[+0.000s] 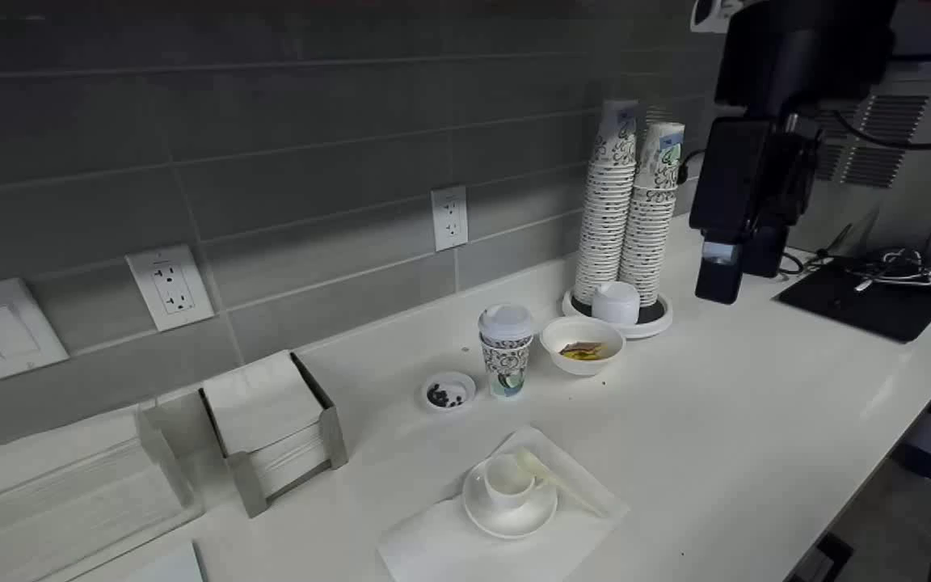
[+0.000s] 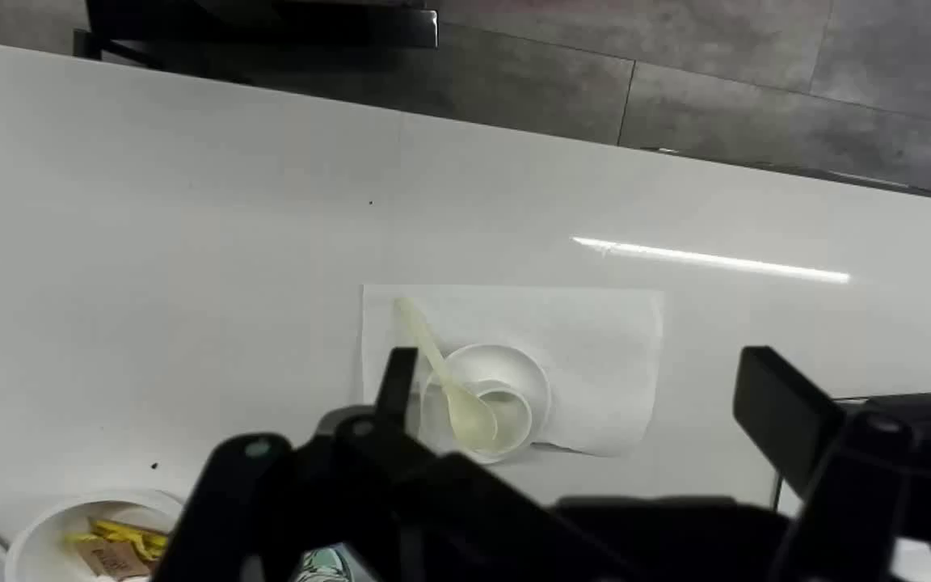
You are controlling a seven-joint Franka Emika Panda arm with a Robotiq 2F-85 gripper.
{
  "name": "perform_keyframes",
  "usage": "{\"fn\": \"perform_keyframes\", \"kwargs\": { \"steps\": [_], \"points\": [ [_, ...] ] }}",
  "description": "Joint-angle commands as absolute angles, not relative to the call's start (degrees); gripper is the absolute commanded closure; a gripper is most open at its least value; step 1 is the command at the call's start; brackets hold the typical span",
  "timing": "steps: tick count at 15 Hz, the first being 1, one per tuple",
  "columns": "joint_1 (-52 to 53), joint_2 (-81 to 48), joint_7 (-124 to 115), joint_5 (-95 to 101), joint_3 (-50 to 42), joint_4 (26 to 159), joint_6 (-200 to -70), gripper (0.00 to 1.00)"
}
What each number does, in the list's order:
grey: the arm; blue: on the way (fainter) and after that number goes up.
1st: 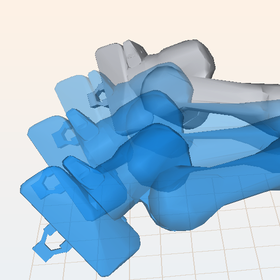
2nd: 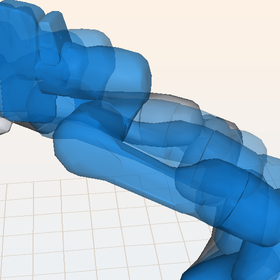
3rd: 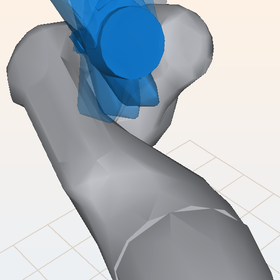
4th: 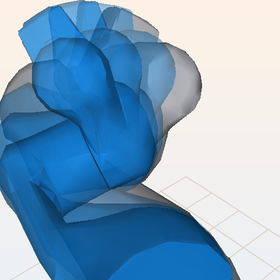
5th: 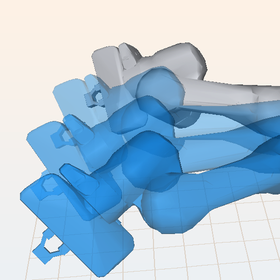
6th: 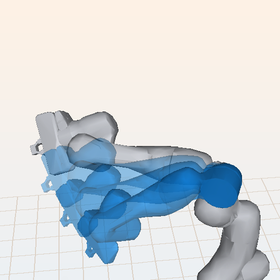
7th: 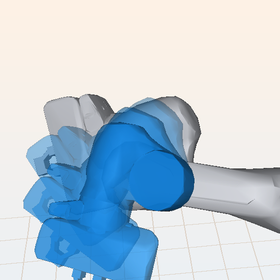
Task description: Pick up the white lid on the left and pour its contents into the white plate on the right
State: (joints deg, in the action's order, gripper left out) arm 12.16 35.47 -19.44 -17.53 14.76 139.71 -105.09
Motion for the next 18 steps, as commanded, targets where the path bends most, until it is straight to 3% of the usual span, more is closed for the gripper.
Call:
{"fn": "perform_keyframes", "kwargs": {
  "steps": [1, 10, 18],
  "points": [
    [11.71, 35.51, -19.25, -17.71, 15.08, 139.59, -104.89, 0.0],
    [13.05, 33.07, -17.04, -18.16, 16.27, 139.7, -107.01, 0.0],
    [15.49, 16.7, -12.6, -15.78, 20.91, 141.5, -132.43, 0.0]
  ]
}}
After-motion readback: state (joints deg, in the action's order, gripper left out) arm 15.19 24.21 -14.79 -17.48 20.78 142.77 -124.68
